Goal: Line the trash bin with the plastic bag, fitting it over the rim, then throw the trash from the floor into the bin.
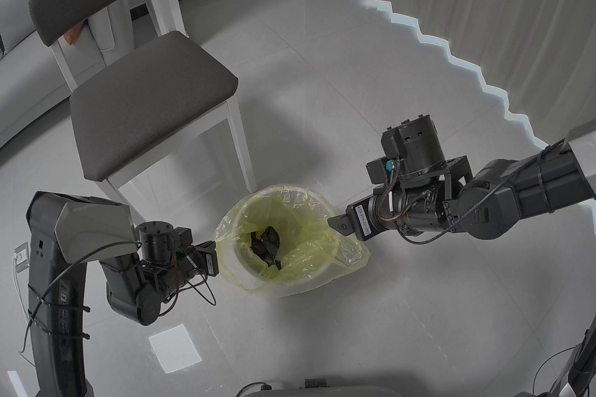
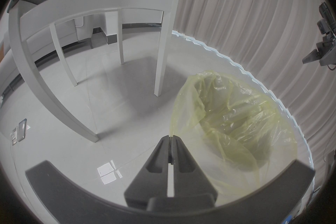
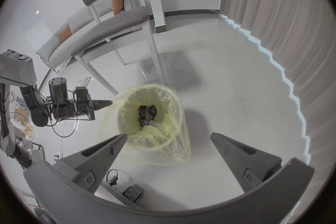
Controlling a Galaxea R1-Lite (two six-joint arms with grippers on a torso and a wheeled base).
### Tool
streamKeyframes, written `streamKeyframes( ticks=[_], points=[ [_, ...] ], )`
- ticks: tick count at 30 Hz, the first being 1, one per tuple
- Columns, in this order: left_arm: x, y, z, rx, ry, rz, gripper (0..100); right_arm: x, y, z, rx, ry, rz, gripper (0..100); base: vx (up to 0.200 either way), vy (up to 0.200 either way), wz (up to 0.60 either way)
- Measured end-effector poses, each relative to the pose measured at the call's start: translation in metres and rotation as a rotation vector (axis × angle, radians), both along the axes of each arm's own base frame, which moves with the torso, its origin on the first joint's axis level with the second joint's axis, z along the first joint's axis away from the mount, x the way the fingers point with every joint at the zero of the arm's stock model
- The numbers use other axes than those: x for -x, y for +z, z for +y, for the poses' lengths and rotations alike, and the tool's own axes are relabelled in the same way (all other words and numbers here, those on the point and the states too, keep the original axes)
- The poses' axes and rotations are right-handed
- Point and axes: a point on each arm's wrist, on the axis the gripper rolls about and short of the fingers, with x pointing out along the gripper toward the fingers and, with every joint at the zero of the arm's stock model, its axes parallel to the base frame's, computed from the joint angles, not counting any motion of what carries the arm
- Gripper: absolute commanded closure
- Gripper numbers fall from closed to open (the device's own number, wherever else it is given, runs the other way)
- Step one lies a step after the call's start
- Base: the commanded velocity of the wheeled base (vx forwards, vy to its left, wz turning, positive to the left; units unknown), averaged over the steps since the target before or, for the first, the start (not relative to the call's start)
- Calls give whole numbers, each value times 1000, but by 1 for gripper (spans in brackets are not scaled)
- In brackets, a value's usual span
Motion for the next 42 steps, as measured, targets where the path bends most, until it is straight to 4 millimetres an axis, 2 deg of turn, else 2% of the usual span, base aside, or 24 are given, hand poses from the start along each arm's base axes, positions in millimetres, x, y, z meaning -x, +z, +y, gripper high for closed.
streamKeyframes(
  ticks=[8, 18, 30, 37, 42],
  points=[
    [-12, -22, -18, -25, -46, 5, 100, 2, -13, 3, 26, 7, 30, 0, 0, 0, 0],
    [-20, -42, -25, -63, -77, 5, 100, 2, -30, 12, 53, 23, 66, 0, 0, 0, 0],
    [-6, -35, -15, -33, -54, -10, 100, -3, -70, 37, 85, 79, 108, 0, 0, 0, 0],
    [2, -31, -13, -24, -52, -31, 100, -25, -89, 55, 86, 90, 90, 0, 0, 0, 0],
    [8, -29, -10, -20, -48, -43, 100, -43, -110, 57, 129, 96, 95, 0, 0, 0, 0]
  ],
)
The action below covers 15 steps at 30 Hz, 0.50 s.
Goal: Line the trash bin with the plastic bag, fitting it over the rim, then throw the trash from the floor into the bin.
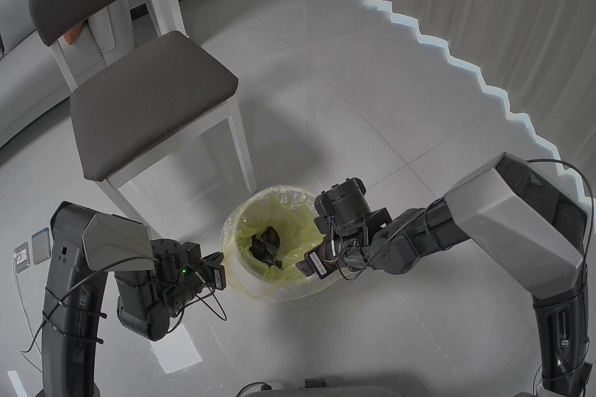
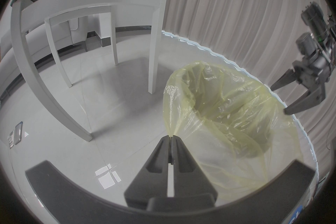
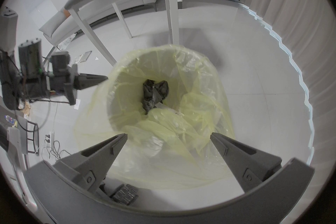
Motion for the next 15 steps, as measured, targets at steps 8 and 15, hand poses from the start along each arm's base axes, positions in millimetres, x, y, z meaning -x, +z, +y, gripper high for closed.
streamKeyframes(
  ticks=[8, 15],
  points=[
    [2, -1, 3, -1, 4, 9, 100, -4, -31, -12, 83, -13, 81, 0, 0, 0, 0],
    [1, -2, 1, 0, -1, 5, 100, -4, -44, -13, 116, -8, 109, 0, 0, 0, 0]
  ],
)
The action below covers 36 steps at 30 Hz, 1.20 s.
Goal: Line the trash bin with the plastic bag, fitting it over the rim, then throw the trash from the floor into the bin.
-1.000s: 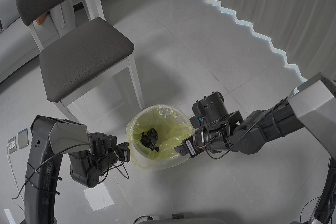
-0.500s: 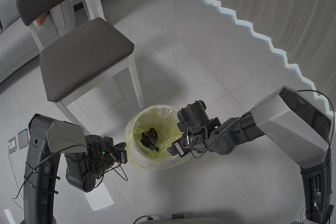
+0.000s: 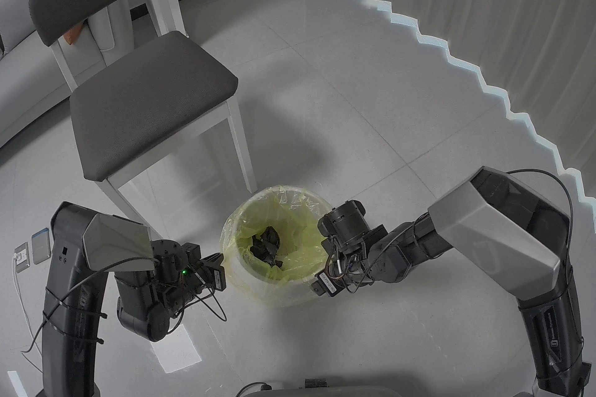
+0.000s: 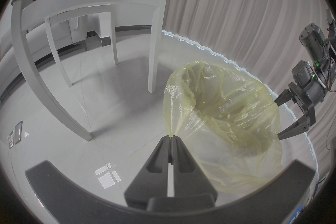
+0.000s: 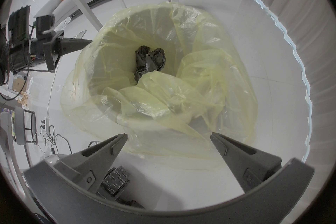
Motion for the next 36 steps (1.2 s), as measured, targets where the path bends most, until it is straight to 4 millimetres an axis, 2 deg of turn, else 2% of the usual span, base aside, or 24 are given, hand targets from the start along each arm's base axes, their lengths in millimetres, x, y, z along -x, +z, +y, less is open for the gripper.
streamKeyframes(
  ticks=[11, 16, 19, 25, 36],
  points=[
    [-1, -1, 1, 0, 2, 2, 100, -15, -25, 4, 5, -21, 8, 0, 0, 0, 0],
    [0, 1, 2, 7, 8, 3, 100, -15, -33, 2, 13, -28, 24, 0, 0, 0, 0],
    [1, 3, 3, 21, 13, 6, 100, -12, -31, 0, 18, -28, 31, 0, 0, 0, 0],
    [7, 9, 5, 36, 5, 14, 100, 3, -14, -12, 32, -30, 45, 0, 0, 0, 0],
    [33, 24, 31, 41, 36, 75, 100, 43, 53, -43, 8, -34, 5, 0, 0, 0, 0]
  ],
)
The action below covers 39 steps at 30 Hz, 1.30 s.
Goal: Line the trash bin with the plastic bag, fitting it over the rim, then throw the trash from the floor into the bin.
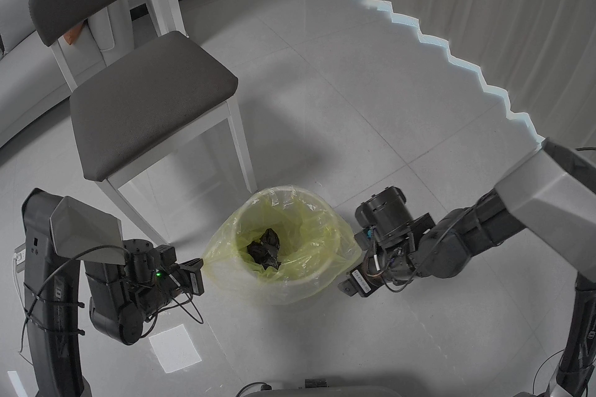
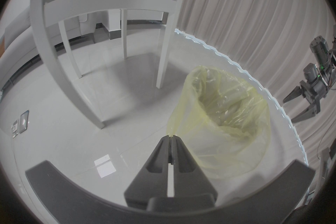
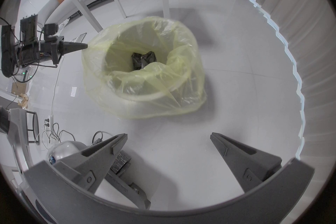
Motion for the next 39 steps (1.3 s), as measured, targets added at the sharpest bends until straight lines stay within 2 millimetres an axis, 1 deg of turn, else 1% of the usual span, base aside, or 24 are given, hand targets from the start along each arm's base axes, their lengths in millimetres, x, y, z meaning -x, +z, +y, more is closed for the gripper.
streamKeyframes(
  ticks=[4, 8, 14, 19, 24, 28, 31, 34, 39],
  points=[
    [11, 4, 13, 1, 29, 31, 100, 14, 19, -15, -7, -14, -15, 0, 0, 0, 0],
    [15, 5, 17, 12, 43, 47, 100, 24, 33, -26, -19, -24, -35, 0, 0, 0, 0],
    [6, 6, 3, 50, 26, 23, 100, 28, 43, -31, -43, -29, -68, 0, 0, 0, 0],
    [-2, 6, -12, 62, -13, -6, 100, 27, 46, -31, -59, -27, -91, 0, 0, 0, 0],
    [-5, -5, -26, 57, -49, 1, 100, 16, 41, -24, -76, -26, -115, 0, 0, 0, 0],
    [-6, -14, -36, 53, -74, 13, 100, 4, 32, -15, -80, -22, -119, 0, 0, 0, 0],
    [-5, -18, -39, 50, -84, 22, 100, -4, 25, -10, -81, -18, -116, 0, 0, 0, 0],
    [-1, -22, -40, 45, -97, 44, 100, -15, 17, -2, -87, -16, -119, 0, 0, 0, 0],
    [14, -24, -38, 38, -126, 100, 100, -32, -7, 10, -79, -12, -102, 0, 0, 0, 0]
  ],
)
